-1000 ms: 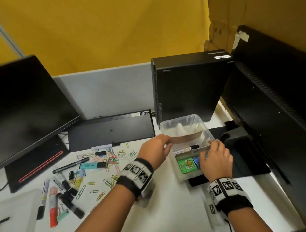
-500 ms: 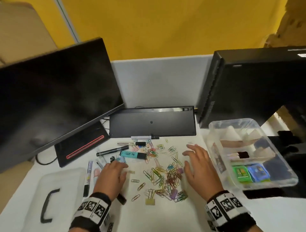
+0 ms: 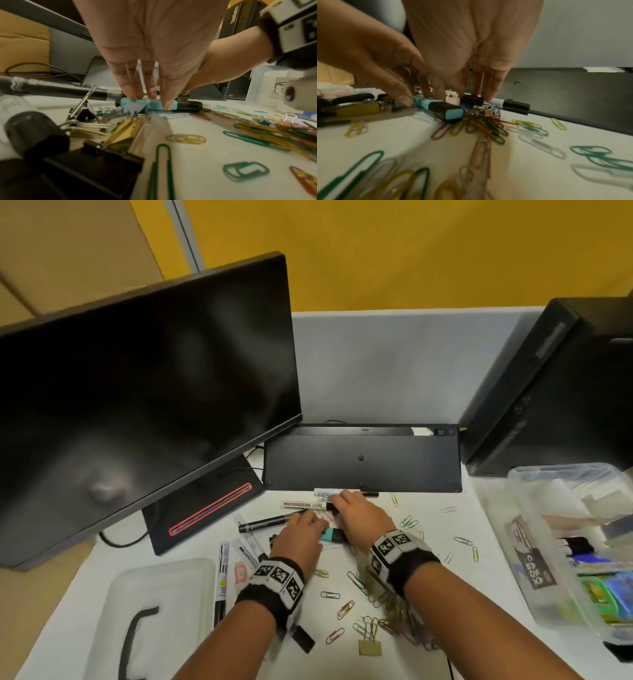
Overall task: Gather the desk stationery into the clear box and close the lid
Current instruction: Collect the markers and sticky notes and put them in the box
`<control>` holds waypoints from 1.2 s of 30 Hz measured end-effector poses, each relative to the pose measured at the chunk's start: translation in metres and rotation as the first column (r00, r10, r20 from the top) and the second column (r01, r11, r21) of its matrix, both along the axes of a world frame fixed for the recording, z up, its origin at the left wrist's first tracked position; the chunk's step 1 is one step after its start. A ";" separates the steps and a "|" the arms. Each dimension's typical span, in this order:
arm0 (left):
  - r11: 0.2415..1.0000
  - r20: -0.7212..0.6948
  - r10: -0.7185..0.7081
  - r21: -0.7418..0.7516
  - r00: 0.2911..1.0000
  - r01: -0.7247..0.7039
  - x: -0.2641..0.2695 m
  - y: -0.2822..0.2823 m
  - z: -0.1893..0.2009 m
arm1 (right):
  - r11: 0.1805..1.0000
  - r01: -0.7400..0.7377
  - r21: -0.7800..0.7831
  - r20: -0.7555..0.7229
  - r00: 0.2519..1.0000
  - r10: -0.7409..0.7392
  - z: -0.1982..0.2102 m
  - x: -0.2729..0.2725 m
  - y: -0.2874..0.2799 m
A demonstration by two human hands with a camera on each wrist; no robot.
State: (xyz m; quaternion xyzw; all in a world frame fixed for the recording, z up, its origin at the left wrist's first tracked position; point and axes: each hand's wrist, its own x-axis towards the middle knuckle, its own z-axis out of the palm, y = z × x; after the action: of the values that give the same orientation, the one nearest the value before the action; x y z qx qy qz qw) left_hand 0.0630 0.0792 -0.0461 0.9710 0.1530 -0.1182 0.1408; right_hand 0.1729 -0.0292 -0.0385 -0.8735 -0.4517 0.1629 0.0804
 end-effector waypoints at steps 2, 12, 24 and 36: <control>1.000 0.042 -0.012 0.018 0.999 0.011 0.001 0.001 -0.004 | 0.996 -0.043 -0.082 0.044 0.998 0.047 -0.006 0.002 0.012; 0.990 0.072 -0.110 0.097 0.991 0.103 0.005 0.007 -0.012 | 0.940 0.336 0.064 -0.092 0.939 -0.330 -0.003 0.017 0.004; 0.978 0.175 0.192 0.043 0.966 -0.202 -0.032 0.071 0.024 | 0.952 0.268 -0.152 0.086 0.963 -0.257 -0.019 0.048 -0.019; 0.994 -0.049 0.095 0.066 0.994 -0.091 -0.023 0.088 0.010 | 0.939 0.290 -0.184 0.063 0.957 -0.283 -0.014 0.034 -0.019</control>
State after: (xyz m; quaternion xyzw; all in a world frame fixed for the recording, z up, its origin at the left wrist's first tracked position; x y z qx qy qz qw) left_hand 0.0399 0.1673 -0.0363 0.9633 0.2055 -0.1320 0.1113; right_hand 0.2069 -0.0478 -0.0523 -0.9364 -0.3032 0.1766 0.0108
